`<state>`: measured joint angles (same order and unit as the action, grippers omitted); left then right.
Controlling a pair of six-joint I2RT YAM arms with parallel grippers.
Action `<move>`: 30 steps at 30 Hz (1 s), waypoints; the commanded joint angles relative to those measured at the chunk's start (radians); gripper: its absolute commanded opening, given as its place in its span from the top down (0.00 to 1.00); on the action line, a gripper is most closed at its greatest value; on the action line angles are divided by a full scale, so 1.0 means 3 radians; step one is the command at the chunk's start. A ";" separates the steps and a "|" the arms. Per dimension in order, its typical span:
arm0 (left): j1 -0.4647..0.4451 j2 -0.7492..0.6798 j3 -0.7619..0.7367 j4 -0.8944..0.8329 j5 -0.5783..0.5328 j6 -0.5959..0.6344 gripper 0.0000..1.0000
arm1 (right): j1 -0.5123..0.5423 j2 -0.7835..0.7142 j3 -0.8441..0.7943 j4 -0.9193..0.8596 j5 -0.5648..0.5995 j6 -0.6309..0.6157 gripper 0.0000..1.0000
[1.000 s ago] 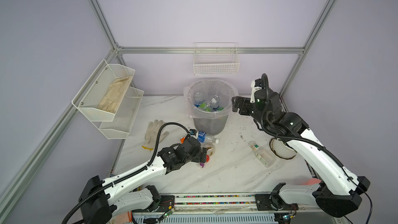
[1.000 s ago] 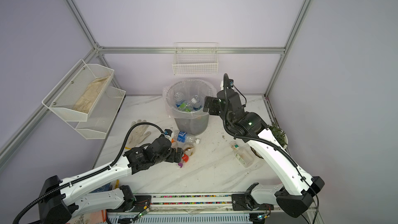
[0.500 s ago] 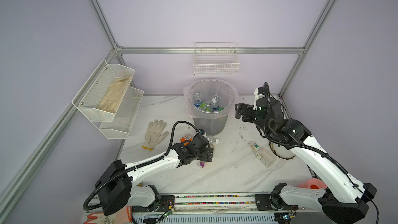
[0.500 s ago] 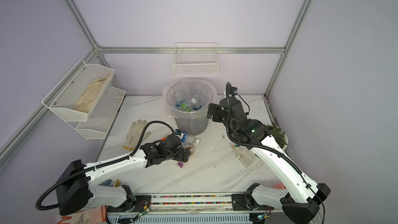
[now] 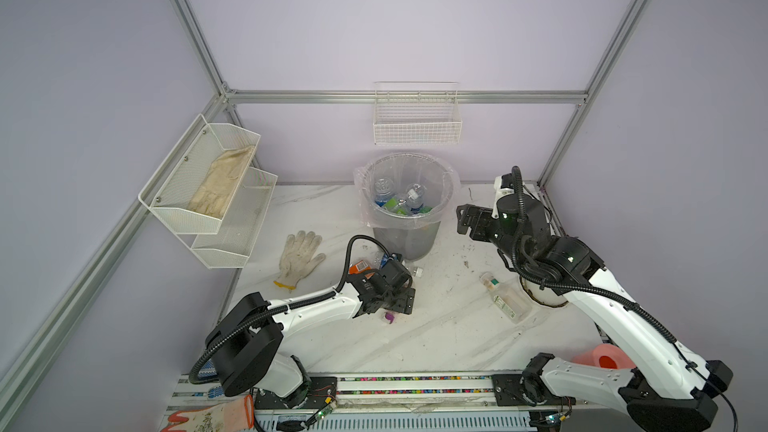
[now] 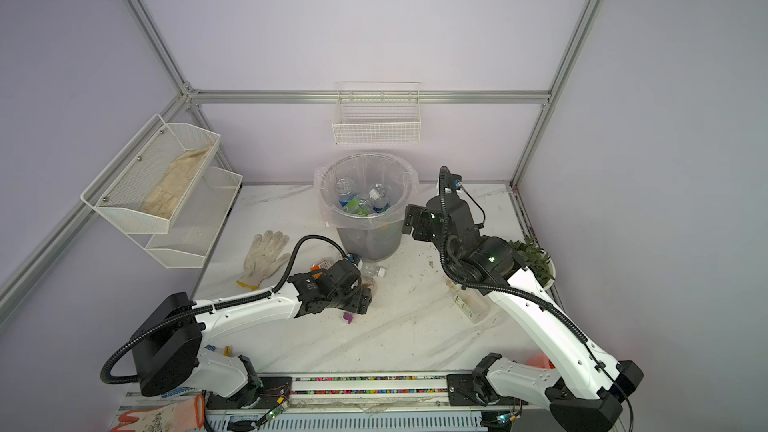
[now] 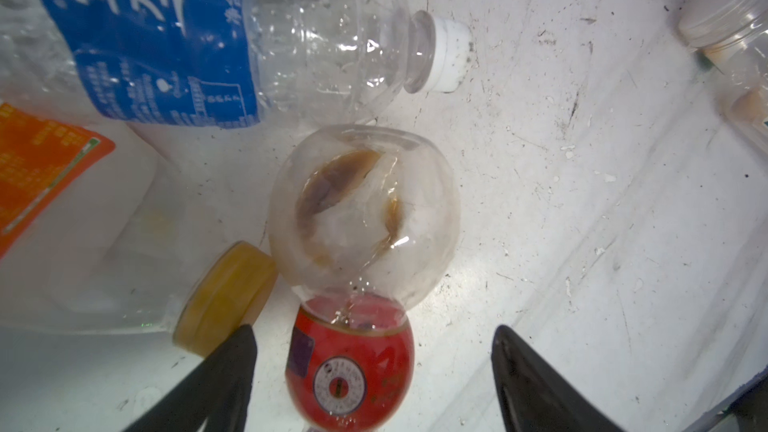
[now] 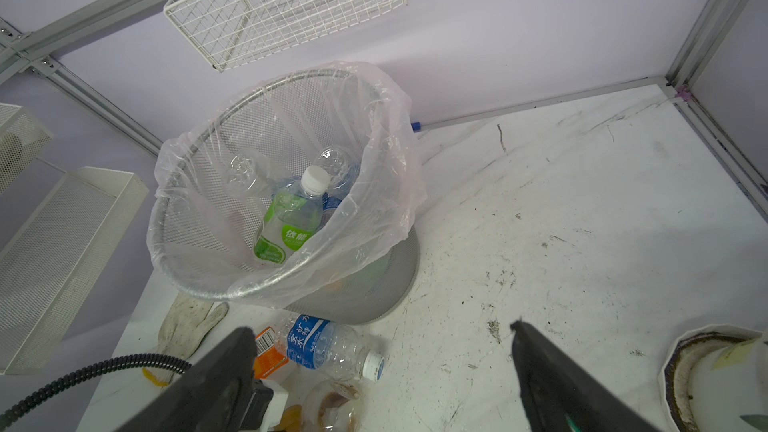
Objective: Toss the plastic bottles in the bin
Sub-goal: 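Withdraw the right gripper from the bin while the left gripper lowers toward the red-capped bottle, then close the left gripper around the round clear bottle with red label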
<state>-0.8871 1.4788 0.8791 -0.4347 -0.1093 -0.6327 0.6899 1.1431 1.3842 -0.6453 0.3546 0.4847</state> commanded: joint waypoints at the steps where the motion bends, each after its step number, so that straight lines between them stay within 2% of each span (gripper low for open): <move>1: -0.0024 0.0037 0.0294 0.0116 0.0082 0.0028 0.14 | 0.0001 -0.0051 -0.0023 -0.0041 0.0061 0.0046 0.03; 10: -0.0024 0.0222 0.0322 0.0171 0.0154 0.0028 0.16 | 0.0001 -0.0102 -0.0099 -0.0054 0.0078 0.0056 0.03; 17: -0.0050 0.0312 0.0322 0.0167 0.0130 0.0021 0.23 | 0.0001 -0.0143 -0.0141 -0.0070 0.0114 0.0060 0.02; 20: -0.0056 0.0317 0.0307 0.0164 0.0091 0.0010 0.29 | 0.0001 -0.0147 -0.0152 -0.0078 0.0121 0.0062 0.02; 26: -0.0105 0.0327 0.0324 0.0037 -0.0112 -0.0003 0.48 | 0.0001 -0.0169 -0.0170 -0.0108 0.0137 0.0062 0.03; 30: -0.0167 0.0318 0.0377 -0.0063 -0.0263 0.0025 0.55 | 0.0003 -0.0199 -0.0176 -0.0118 0.0146 0.0072 0.02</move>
<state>-0.9237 1.5768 0.8959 -0.4351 -0.1371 -0.6342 0.6899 1.1042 1.3392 -0.6514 0.3779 0.4900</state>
